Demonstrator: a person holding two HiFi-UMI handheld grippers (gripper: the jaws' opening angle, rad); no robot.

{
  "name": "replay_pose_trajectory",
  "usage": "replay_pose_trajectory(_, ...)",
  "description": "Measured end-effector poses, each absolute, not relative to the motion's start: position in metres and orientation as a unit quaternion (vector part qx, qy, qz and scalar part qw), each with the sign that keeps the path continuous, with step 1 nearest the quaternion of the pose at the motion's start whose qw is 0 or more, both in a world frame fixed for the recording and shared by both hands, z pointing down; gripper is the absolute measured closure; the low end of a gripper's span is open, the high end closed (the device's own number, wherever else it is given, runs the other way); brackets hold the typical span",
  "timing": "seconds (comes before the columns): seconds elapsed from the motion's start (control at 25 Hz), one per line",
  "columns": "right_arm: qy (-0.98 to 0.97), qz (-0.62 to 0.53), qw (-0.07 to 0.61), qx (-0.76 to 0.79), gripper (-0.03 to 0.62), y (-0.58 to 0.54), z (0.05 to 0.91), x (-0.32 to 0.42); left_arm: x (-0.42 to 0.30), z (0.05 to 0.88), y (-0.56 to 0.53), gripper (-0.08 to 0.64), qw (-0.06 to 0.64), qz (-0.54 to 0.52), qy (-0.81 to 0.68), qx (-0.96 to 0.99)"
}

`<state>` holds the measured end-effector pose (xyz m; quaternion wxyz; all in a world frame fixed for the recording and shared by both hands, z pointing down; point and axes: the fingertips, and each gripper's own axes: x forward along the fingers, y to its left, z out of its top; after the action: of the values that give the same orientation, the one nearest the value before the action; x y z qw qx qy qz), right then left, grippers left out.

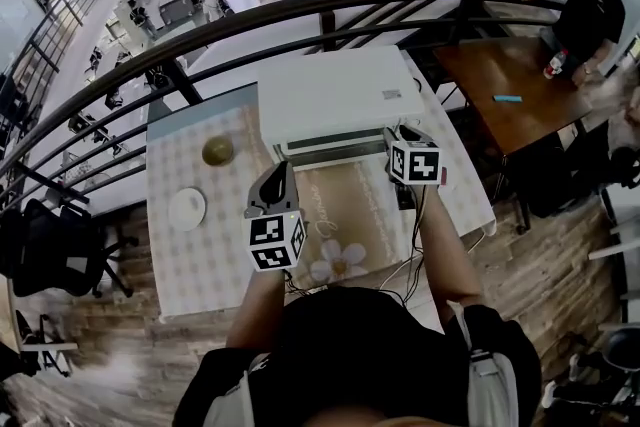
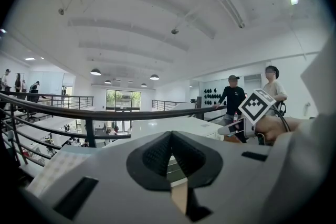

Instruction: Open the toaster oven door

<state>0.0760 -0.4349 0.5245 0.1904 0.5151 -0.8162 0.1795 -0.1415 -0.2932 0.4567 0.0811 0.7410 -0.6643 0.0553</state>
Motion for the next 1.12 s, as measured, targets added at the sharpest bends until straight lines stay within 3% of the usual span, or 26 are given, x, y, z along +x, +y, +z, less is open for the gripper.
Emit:
replay_pose_trajectory(0.56,-0.773,0.263,0.28,0.506,0.453,-0.472,0.565,0.077,-0.164,0.461,-0.292,0.548,0.094,0.05,-0.679,0.727)
replay_pose_trajectory(0.76,-0.769,0.287,0.31,0.48,0.497,-0.473,0.568,0.071,-0.167,0.46,-0.292,0.548,0.096,0.049,-0.679,0.726)
replay_pose_trajectory(1.12,-0.777,0.283,0.315,0.467,0.499,-0.467,0.572,0.072,-0.171,0.463,-0.292,0.548,0.098,0.049,-0.679,0.726)
